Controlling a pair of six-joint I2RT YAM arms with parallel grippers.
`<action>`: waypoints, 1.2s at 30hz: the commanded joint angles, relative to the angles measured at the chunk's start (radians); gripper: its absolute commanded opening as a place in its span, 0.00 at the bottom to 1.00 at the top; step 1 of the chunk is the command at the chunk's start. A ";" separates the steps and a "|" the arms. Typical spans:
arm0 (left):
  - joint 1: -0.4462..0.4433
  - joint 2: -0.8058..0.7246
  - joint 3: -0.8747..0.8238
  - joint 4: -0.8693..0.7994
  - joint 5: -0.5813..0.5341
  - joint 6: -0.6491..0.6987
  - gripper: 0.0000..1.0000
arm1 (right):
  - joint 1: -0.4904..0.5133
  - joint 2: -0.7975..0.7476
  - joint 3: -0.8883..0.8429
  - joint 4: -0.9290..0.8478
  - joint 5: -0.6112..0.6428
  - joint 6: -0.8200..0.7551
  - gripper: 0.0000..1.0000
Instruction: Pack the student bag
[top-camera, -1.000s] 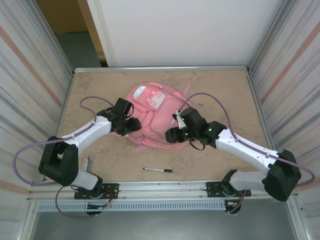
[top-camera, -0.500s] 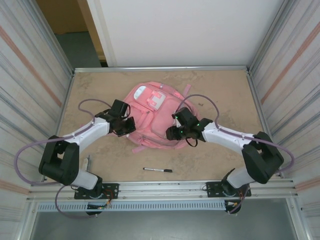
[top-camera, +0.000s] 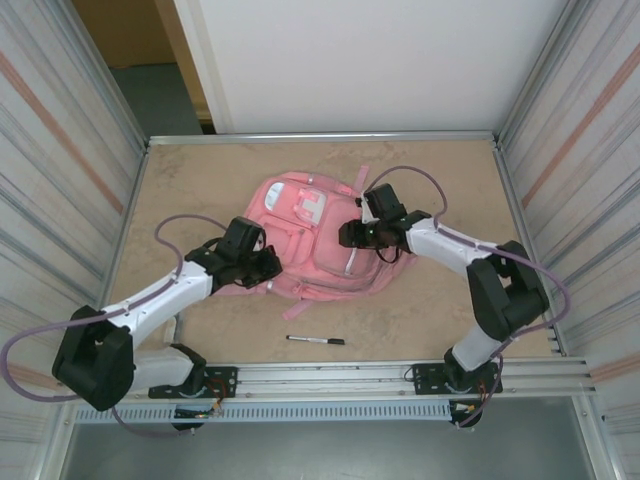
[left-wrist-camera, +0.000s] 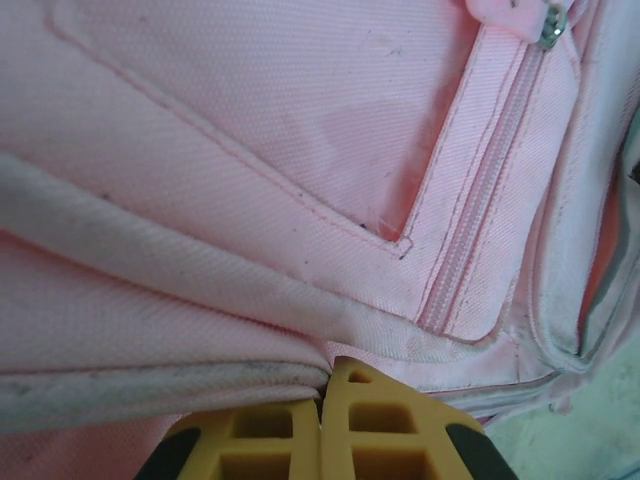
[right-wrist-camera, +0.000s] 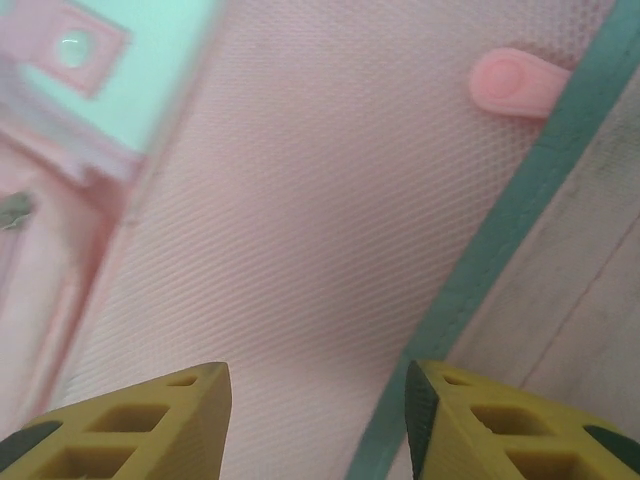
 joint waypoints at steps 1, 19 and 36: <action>-0.013 -0.065 -0.004 0.008 0.033 -0.042 0.00 | 0.096 -0.182 -0.013 -0.129 0.077 -0.078 0.49; -0.016 -0.131 -0.035 -0.018 0.089 -0.127 0.00 | 0.712 -0.160 -0.154 0.164 0.551 -0.792 0.61; -0.013 -0.088 -0.023 0.018 0.147 -0.128 0.00 | 0.796 -0.009 -0.280 0.546 0.844 -0.955 0.56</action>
